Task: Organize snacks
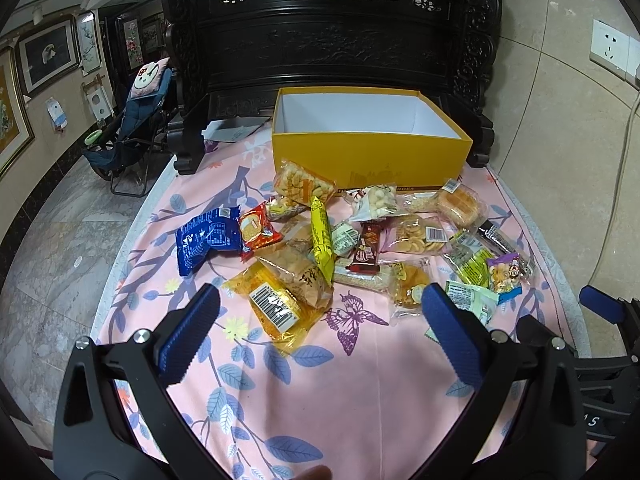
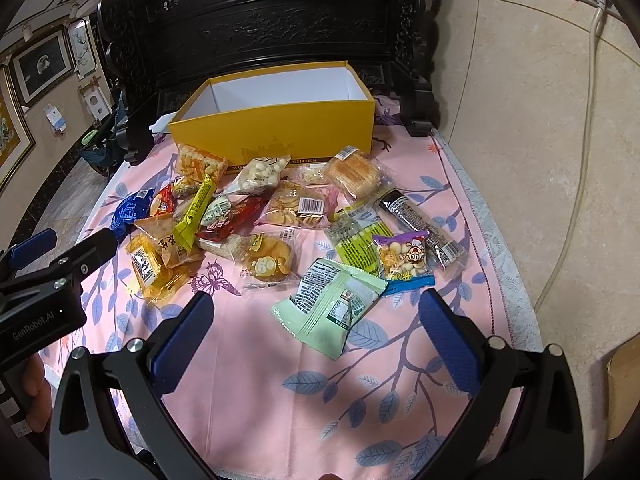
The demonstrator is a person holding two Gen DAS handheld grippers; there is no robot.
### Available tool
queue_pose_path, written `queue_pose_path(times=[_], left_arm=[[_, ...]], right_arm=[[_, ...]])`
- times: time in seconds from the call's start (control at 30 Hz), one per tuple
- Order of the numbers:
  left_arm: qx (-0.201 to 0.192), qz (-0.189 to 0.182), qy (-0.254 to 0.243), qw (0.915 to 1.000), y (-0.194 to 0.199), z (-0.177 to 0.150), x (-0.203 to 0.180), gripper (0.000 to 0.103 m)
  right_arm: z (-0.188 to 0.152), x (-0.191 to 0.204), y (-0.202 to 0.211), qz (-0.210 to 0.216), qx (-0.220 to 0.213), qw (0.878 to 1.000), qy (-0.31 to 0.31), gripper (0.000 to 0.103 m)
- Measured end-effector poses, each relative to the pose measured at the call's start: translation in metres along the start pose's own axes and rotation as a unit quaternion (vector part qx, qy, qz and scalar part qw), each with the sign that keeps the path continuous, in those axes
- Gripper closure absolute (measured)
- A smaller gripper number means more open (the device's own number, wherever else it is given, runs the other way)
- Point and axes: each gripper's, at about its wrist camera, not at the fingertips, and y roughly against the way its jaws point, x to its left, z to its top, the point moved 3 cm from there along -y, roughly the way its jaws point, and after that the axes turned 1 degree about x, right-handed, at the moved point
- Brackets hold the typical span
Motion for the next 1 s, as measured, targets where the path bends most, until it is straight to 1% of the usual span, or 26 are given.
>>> queue_pose_path(times=[1.0], left_arm=[[0.003, -0.001, 0.002, 1.0000, -0.0007, 0.0004, 0.0004, 0.002]], right_arm=[[-0.0020, 0.0022, -0.0011, 0.000, 0.003, 1.000, 0.000, 0.001]])
